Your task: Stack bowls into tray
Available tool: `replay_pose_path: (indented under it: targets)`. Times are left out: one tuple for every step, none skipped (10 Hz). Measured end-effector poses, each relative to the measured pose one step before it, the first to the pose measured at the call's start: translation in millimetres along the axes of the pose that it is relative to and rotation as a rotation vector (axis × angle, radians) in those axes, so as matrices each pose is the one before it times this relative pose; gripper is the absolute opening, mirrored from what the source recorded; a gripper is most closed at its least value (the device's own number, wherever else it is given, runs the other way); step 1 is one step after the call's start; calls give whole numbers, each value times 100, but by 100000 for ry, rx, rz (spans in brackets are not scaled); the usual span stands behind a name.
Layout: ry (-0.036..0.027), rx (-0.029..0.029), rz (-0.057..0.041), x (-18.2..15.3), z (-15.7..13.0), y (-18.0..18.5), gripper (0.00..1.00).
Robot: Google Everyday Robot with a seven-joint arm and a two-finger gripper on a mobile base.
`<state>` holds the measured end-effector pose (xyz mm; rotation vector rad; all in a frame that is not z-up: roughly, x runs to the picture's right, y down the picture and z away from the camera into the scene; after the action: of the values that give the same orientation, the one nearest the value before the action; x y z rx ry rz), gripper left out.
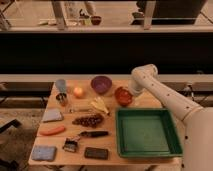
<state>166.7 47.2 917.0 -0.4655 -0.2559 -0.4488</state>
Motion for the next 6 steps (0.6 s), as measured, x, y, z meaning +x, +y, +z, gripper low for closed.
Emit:
replay_pose_path:
  targets:
    - [61,-871,-1800,-232,175,-68,80]
    - [110,-1217,-1487,-182,185,104,80]
    - [727,-1073,-2298,-113,187,3,80]
    - [731,-1265,-1980,-40,145,77,80]
    - [571,-813,-1076,30,114,32,80]
    - [350,-1411,-423,138,111,139,80]
